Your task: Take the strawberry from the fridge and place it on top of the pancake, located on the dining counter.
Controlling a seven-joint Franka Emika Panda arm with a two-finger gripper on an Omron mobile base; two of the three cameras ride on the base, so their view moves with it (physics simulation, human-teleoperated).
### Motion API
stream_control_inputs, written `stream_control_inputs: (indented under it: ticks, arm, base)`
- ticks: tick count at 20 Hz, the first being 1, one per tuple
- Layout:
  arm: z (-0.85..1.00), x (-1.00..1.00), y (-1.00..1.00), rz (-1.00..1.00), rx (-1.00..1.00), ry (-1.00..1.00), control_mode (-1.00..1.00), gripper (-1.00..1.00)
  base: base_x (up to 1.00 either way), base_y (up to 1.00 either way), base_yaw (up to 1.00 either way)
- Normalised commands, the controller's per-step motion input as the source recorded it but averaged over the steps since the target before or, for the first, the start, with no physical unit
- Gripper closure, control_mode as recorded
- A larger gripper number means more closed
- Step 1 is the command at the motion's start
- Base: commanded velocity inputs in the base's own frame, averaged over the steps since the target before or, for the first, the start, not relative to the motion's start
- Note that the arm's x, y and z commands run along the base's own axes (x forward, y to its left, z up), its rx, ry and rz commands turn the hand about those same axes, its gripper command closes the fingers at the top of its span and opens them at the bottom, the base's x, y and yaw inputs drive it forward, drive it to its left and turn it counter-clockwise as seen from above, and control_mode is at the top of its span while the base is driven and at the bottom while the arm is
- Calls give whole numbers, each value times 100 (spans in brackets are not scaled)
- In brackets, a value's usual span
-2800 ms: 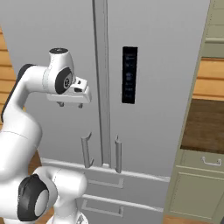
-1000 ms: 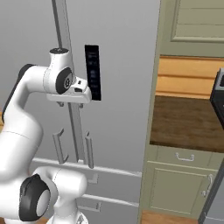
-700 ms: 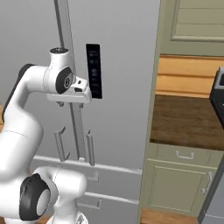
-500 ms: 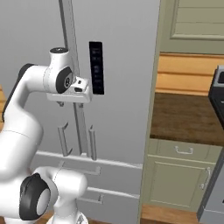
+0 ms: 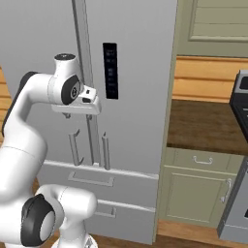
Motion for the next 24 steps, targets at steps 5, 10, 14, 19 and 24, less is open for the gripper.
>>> stream_control_inputs:
  ticks: [5,10,14,19,24]
  arm:
    - [0,0,0,0,0,0,100,-100]
    - [0,0,0,0,0,0,100,-100]
    - [-42,0,-6,0,0,-7,-100,-100]
    - [-69,15,-24,1,4,-9,-100,-100]
    - [-70,52,-29,0,4,-6,-100,-100]
  base:
    - [-55,0,0]
    - [-16,0,0]
    - [0,0,0]
    - [0,0,0]
    - [0,0,0]
